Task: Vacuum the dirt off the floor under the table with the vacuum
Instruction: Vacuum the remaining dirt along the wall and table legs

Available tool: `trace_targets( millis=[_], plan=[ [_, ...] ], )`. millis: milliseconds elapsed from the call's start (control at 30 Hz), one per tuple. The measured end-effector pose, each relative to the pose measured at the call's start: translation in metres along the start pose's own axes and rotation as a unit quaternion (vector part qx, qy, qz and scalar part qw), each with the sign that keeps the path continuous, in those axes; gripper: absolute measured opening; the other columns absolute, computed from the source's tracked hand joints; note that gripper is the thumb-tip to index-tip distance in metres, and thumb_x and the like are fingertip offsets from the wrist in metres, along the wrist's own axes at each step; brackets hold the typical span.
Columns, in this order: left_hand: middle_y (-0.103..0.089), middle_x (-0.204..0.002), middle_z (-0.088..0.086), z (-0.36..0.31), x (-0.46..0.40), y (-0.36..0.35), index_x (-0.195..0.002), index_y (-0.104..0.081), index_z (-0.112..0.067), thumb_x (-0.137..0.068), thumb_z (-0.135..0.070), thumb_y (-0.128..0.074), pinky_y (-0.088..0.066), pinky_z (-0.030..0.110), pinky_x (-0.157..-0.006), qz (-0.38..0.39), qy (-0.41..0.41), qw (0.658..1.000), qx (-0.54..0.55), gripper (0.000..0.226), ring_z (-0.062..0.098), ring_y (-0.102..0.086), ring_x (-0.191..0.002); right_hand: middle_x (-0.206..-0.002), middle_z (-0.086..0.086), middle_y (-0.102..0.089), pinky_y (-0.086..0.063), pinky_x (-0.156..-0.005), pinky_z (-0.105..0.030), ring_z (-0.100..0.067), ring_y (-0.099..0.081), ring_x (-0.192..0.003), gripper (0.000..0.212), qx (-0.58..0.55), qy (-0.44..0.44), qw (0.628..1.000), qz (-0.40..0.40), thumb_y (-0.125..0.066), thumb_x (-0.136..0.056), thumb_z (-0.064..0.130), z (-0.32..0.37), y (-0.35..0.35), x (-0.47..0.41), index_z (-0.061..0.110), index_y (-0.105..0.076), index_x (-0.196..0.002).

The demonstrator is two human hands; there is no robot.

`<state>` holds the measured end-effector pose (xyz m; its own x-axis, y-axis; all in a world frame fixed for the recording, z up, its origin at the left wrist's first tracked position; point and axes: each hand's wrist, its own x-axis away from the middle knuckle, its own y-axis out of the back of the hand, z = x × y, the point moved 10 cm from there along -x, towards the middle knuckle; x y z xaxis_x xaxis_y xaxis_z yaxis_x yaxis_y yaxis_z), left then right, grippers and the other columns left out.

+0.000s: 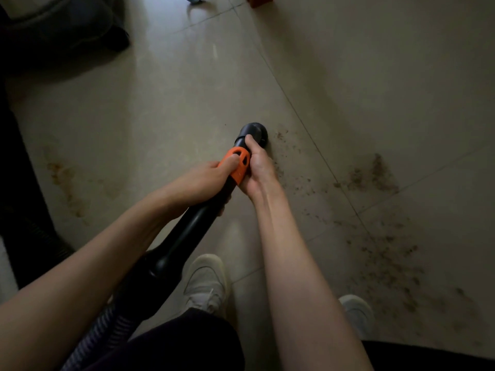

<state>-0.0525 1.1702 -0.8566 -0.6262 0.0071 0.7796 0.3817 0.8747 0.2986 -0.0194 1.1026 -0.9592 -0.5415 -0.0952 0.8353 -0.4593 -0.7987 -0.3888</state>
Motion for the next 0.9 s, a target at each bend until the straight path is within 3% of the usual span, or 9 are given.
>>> trace_targets(
  millis=[267, 433, 567, 700, 900],
  plan=[
    [-0.049, -0.064, 0.012, 0.011, 0.008, 0.005, -0.086, -0.049, -0.01, -0.099, -0.043, -0.031, -0.04, 0.025, -0.047, -0.014, 0.046, 0.999, 0.0, 0.04, 0.022, -0.046, -0.044, -0.07, -0.012, -0.057, -0.049, -0.078, -0.042, -0.021, -0.055, -0.061, 0.022, -0.01, 0.003, 1.0, -0.006, -0.057, -0.093, 0.015, -0.004, -0.001, 0.01, 0.004, -0.054, -0.074],
    [-0.052, -0.063, 0.011, -0.011, 0.0, -0.004, -0.085, -0.05, -0.009, -0.099, -0.042, -0.03, -0.042, 0.022, -0.043, -0.024, 0.023, 0.999, -0.043, 0.041, 0.022, -0.049, -0.043, -0.073, -0.011, -0.057, -0.051, -0.061, -0.032, -0.02, -0.057, -0.061, 0.025, -0.007, -0.008, 1.0, 0.001, -0.055, -0.094, 0.026, 0.008, 0.004, -0.003, 0.003, -0.056, -0.083],
    [-0.054, -0.063, 0.012, -0.029, -0.012, -0.011, -0.089, -0.053, -0.004, -0.099, -0.043, -0.029, -0.043, 0.022, -0.044, -0.021, 0.0, 0.996, -0.088, 0.047, 0.025, -0.051, -0.044, -0.08, -0.011, -0.06, -0.05, -0.055, -0.027, -0.021, -0.061, -0.065, 0.033, -0.025, -0.01, 1.0, 0.001, -0.054, -0.094, 0.035, 0.018, 0.014, -0.014, 0.004, -0.056, -0.104],
    [-0.056, -0.067, 0.015, -0.045, -0.021, -0.012, -0.082, -0.054, -0.002, -0.098, -0.046, -0.028, -0.046, 0.027, -0.05, -0.033, -0.015, 0.99, -0.133, 0.053, 0.028, -0.055, -0.049, -0.083, -0.012, -0.061, -0.049, -0.047, -0.021, -0.02, -0.062, -0.066, 0.038, -0.039, -0.01, 0.999, 0.016, -0.051, -0.095, 0.038, 0.031, 0.011, -0.017, 0.003, -0.057, -0.108],
    [-0.059, -0.069, 0.015, -0.061, -0.029, -0.009, -0.088, -0.058, 0.001, -0.098, -0.047, -0.027, -0.048, 0.026, -0.05, -0.046, -0.026, 0.982, -0.183, 0.058, 0.027, -0.058, -0.05, -0.079, -0.011, -0.061, -0.048, -0.043, -0.018, -0.02, -0.061, -0.065, 0.039, -0.036, -0.013, 0.999, 0.032, -0.046, -0.098, 0.04, 0.047, 0.004, -0.017, 0.004, -0.055, -0.11]
  ],
)
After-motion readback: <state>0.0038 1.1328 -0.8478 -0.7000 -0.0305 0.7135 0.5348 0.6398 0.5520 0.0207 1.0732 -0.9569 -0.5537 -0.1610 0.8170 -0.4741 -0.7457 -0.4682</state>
